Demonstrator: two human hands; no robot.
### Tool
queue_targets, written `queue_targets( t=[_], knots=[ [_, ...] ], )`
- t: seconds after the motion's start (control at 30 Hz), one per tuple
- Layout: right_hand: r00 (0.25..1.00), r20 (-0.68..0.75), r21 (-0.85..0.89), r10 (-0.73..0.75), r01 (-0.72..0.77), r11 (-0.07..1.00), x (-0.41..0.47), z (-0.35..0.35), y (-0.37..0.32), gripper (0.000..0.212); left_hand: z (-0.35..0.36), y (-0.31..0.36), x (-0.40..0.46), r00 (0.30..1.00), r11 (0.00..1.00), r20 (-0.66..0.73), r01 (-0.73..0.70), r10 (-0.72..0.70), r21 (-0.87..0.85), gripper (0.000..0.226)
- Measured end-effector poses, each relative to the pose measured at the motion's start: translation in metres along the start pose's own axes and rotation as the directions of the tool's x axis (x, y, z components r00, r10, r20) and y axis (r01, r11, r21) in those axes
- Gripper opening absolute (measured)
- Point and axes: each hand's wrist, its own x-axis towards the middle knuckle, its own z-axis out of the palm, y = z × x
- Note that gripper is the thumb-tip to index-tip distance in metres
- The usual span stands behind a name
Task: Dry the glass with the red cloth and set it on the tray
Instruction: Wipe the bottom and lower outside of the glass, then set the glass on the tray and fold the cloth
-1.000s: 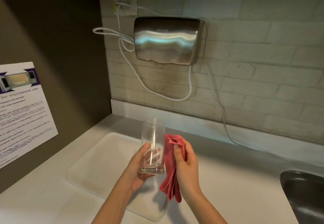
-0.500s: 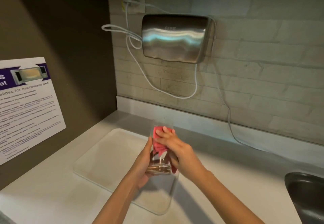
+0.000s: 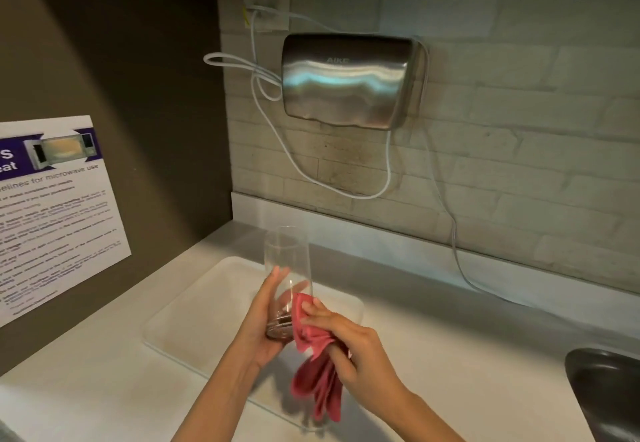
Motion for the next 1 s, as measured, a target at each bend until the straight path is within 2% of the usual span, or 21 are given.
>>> queue_targets(
  t=[0.07,0.17,0.23,0.33,0.4,0.63,0.8,1.0],
  knots=[
    [0.982,-0.130,0.128,0.134,-0.118,0.985,-0.001,-0.002,-0.004,0.045,-0.003,0.003,-0.001,1.000,1.000,0.014,0.006,-0.005,-0.028,0.062],
    [0.902,-0.268,0.270,0.337,-0.265,0.925,0.002,-0.008,-0.001,0.033,-0.004,0.009,-0.003,0.999,1.000,0.038,0.010,-0.009,-0.003,0.059],
    [0.833,-0.314,0.357,0.455,-0.341,0.870,0.005,-0.015,0.006,0.022,-0.002,0.013,-0.003,0.998,0.981,0.015,-0.059,0.057,0.184,0.060],
    [0.743,-0.346,0.460,0.573,-0.398,0.794,0.010,-0.026,0.015,0.007,0.000,0.019,-0.005,0.974,0.829,-0.008,-0.188,0.226,0.527,0.052],
    [0.697,-0.395,0.460,0.599,-0.414,0.785,0.012,-0.032,0.021,0.006,0.000,0.020,-0.006,0.953,0.715,0.054,-0.260,0.297,0.649,0.058],
    [0.619,-0.510,0.413,0.597,-0.433,0.802,0.013,-0.038,0.030,0.014,0.011,-0.003,0.007,0.874,0.490,0.080,-0.342,0.480,0.802,0.073],
    [0.574,-0.571,0.412,0.587,-0.418,0.810,0.010,-0.036,0.033,0.014,0.009,-0.017,0.012,0.859,0.469,0.064,-0.339,0.508,0.816,0.074],
    [0.555,-0.573,0.411,0.603,-0.442,0.797,-0.002,-0.040,0.035,0.015,0.012,-0.021,0.013,0.857,0.458,0.053,-0.326,0.513,0.827,0.069]
  ],
)
